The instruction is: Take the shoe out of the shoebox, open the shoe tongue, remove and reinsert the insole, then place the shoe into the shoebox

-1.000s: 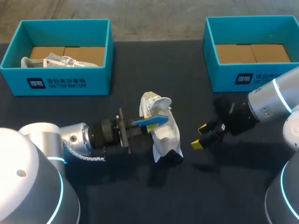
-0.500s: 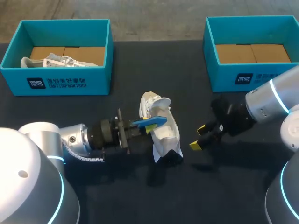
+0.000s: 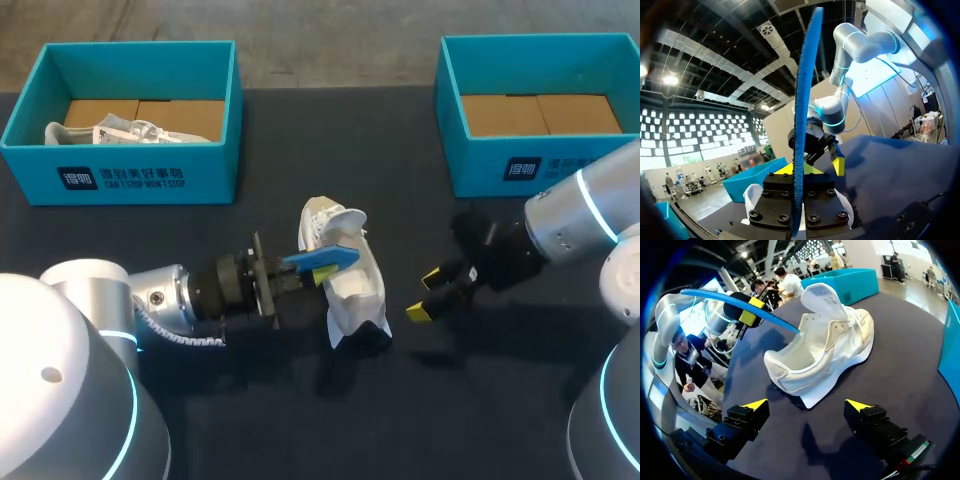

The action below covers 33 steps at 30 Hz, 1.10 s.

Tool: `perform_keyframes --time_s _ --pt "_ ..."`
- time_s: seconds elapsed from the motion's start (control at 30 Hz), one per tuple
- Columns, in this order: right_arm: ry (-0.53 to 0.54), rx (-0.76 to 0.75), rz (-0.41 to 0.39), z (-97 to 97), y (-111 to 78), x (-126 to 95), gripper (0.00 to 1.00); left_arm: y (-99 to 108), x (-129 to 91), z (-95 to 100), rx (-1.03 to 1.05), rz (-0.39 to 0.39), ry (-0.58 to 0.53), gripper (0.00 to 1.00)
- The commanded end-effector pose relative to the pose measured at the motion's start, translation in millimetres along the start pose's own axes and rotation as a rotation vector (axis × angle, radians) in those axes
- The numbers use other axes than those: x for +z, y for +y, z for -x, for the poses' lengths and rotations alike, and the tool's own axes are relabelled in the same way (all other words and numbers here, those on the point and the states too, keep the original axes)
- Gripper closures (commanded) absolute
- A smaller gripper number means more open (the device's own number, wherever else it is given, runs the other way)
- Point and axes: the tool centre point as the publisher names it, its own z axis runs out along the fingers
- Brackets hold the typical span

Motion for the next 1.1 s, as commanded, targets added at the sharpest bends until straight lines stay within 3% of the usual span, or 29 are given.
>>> perform_keyframes --time_s 0.03,0.37,1.1 --pt "-0.008 0.002 -0.006 -1.2 0.9 0.6 0.00 -5.9 2.5 -0.1 0.006 -0.009 0.000 1.00" --pt "-0.021 0.003 -0.008 -2.4 0.5 -3.8 0.00 -11.5 8.3 2.4 0.016 -0.026 0.005 1.00" --pt "-0.040 0.002 -0.023 3.7 -5.3 -6.5 0.00 6.9 26.4 -0.5 0.011 -0.016 0.017 1.00"
